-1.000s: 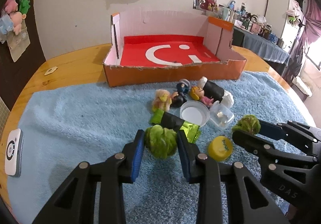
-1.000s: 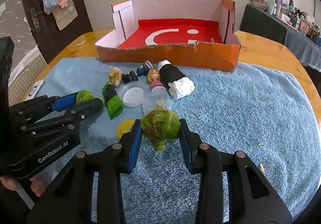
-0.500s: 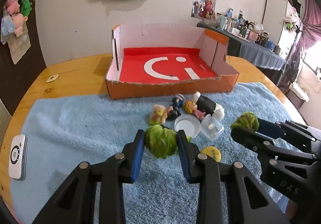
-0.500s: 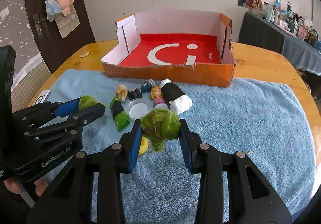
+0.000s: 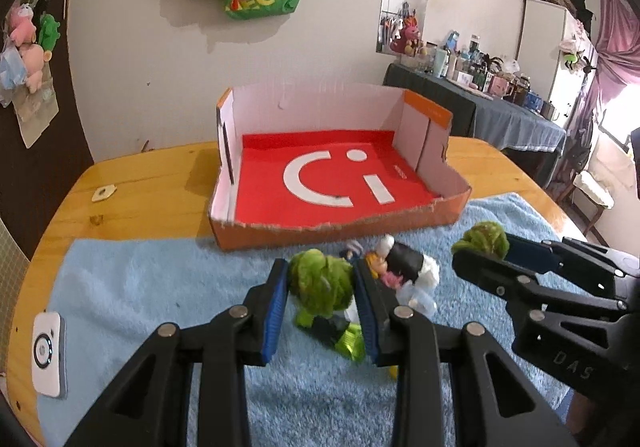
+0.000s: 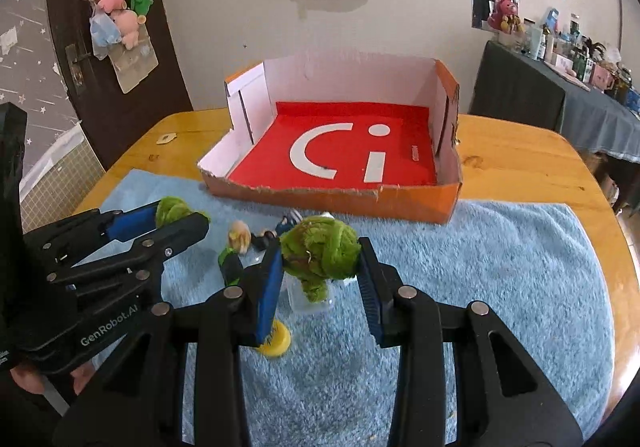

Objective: Organize objects
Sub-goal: 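Carry the green fuzzy ball with the right tool into the red-lined box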

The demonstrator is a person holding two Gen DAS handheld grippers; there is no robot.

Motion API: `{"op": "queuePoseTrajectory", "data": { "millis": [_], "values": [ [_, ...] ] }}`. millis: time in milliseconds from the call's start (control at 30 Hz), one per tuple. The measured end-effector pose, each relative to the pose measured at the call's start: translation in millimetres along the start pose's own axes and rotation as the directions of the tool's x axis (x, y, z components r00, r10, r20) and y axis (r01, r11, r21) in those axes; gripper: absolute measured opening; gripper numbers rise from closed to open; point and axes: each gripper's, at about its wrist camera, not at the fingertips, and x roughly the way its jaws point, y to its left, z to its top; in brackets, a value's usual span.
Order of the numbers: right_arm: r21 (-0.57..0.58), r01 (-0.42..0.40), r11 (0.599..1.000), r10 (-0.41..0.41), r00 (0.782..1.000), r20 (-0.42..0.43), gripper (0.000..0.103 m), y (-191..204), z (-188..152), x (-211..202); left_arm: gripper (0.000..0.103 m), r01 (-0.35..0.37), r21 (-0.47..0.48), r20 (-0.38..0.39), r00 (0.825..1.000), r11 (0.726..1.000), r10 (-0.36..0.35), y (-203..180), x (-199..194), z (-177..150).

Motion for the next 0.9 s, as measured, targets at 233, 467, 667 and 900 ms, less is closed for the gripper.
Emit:
{"op": "queuePoseTrajectory", "data": {
  "millis": [233,467,667,900],
  "values": [
    [0.020,0.023,1.000,-0.023,1.000,0.001,0.034,-3.7,15.8,4.5,0.034,-0.004,-0.004,0.024,1.000,1.000,0.004,5.2,3.0,23.5],
    [0.032,0.018,0.999,-0.018,1.000,-0.002,0.034,-9.2,30.7,13.3,0.034,0.003,0.003,0.024,1.000,1.000,-0.003,4.9,13.5,39.2],
    [0.038,0.022,0.999,-0.022,1.000,-0.005,0.034,-16.0,46.2,24.3,0.034,0.010,-0.008,0.020,1.000,1.000,-0.010,6.9,26.5,52.7],
    [0.044,0.032,0.999,-0.031,0.999,-0.009,0.034,-25.6,64.1,38.5,0.034,0.006,-0.009,0.010,1.000,1.000,-0.005,11.0,44.7,72.1]
  ]
}}
